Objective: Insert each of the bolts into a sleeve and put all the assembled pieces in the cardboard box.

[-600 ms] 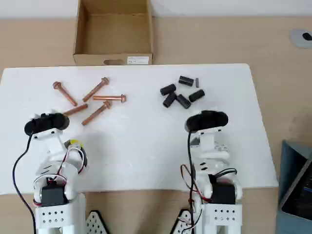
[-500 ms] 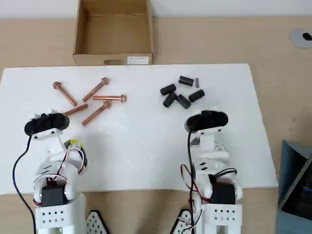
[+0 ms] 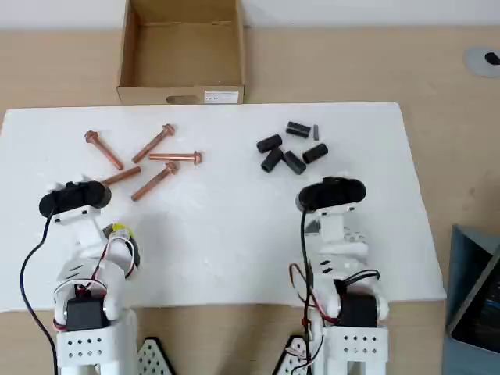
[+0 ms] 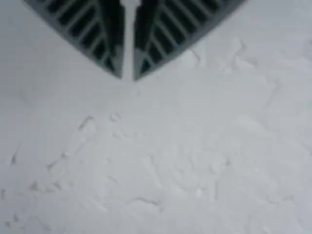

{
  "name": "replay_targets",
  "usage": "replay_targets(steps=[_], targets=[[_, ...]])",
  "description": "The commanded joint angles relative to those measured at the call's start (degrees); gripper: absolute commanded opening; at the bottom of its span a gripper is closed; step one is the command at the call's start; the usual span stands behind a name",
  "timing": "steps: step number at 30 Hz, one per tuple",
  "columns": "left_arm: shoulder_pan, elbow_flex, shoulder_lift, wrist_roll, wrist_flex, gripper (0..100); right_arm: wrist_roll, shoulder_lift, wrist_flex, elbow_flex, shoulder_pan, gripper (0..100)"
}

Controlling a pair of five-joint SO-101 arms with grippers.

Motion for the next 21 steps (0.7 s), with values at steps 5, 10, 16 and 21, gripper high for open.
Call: replay_targets(steps=[5,10,16,21], targets=[[0.6,-0.4,-0.5,-0.2,-0.4,0,-0.2,-5.9,0.1,0.0,0.7,0.9],[1.1,-0.3,-0.5,-0.3,-0.5,0,-0.2,-5.9,0.1,0.0,0.7,0.9],[1.1,-0.3,-0.5,-0.1,-0.5,0,-0.2,-5.9,0.1,0.0,0.7,0.9],[1.1,-0.3,-0.5,-0.2,-0.5,0,-0.2,-5.9,0.1,0.0,0.7,0.9]])
